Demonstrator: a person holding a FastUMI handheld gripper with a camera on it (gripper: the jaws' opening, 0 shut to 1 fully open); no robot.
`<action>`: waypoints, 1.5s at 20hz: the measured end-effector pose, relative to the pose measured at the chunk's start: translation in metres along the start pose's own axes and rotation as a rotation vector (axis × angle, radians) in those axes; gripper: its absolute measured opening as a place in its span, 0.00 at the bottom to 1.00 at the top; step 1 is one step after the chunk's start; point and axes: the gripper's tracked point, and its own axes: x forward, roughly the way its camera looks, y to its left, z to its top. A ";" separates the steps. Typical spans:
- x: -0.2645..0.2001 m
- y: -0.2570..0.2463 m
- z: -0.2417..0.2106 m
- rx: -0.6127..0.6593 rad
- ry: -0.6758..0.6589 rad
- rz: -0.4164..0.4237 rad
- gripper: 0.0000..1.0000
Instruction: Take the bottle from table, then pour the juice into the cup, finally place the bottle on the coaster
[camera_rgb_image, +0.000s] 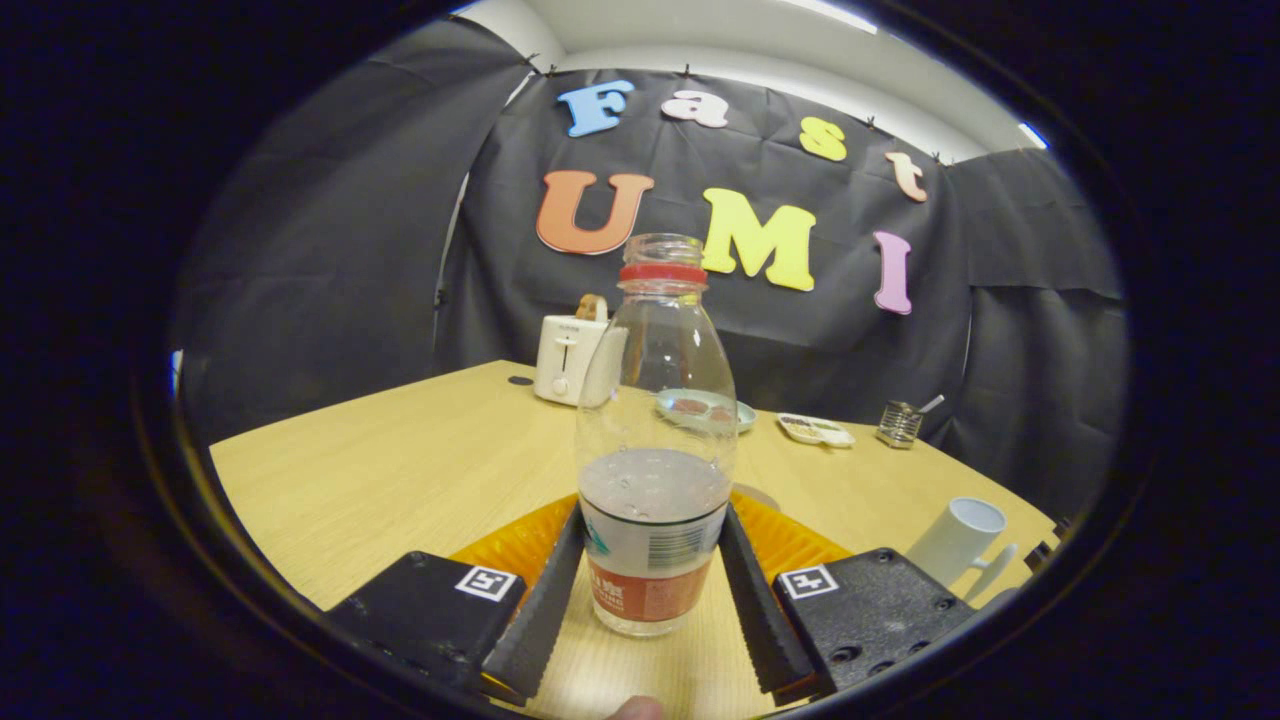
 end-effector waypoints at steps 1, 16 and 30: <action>-0.002 -0.001 0.003 0.000 0.001 0.003 0.80; -0.050 -0.064 0.059 0.408 0.010 0.007 0.77; -0.018 -0.091 0.060 1.086 0.008 0.081 0.76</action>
